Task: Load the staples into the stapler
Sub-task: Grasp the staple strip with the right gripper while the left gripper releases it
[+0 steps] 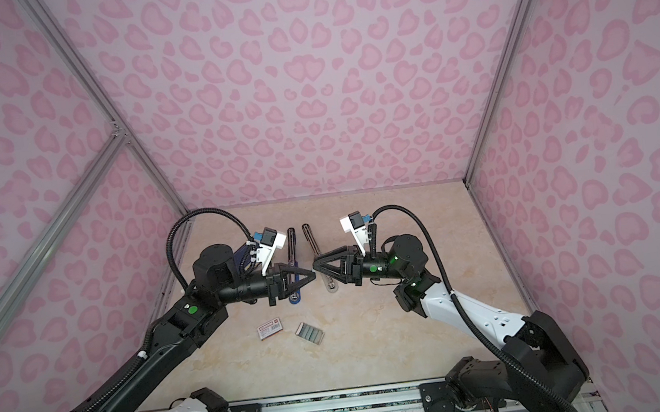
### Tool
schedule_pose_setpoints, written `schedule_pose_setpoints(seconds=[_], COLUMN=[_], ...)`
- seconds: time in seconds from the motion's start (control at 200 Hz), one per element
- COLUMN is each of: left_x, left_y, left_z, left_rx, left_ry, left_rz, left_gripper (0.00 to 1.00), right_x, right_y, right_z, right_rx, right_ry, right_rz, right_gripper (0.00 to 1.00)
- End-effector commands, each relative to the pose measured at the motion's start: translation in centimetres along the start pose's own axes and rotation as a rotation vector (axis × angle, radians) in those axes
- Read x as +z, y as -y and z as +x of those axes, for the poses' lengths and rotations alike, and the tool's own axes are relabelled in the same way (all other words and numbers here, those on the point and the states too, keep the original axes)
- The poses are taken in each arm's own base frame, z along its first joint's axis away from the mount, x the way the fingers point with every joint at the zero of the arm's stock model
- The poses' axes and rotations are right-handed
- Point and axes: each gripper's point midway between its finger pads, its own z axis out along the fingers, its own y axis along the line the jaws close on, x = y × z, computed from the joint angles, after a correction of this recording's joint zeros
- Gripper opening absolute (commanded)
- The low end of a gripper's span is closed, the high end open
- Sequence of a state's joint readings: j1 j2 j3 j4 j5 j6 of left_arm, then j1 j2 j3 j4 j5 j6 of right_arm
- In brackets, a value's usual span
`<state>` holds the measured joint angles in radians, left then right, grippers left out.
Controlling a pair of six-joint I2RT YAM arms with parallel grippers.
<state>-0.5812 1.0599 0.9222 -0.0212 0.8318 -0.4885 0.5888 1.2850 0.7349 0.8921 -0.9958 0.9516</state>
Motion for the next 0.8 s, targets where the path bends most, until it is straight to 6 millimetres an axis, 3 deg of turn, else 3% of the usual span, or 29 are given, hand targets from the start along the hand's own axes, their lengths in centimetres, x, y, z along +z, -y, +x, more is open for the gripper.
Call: schedule_pose_setpoints(seconds=[0.0, 0.18, 0.795], left_x=[-0.01, -0.04, -0.14], left_y=[0.89, 0.93, 1.01], left_z=[-0.70, -0.76, -0.80], left_rx=[0.035, 0.037, 0.032], left_ry=[0.018, 0.021, 0.023], left_rz=[0.039, 0.039, 0.037], left_gripper=[0.03, 0.03, 0.03], right_x=[0.24, 0.35, -0.07], right_y=[-1.49, -1.62, -1.29], right_z=[-0.03, 0.46, 0.59], right_rx=[-0.027, -0.019, -0.016], right_ry=[-0.013, -0.031, -0.028], right_rz=[-0.064, -0.079, -0.070], right_gripper=[0.38, 0.32, 0.26])
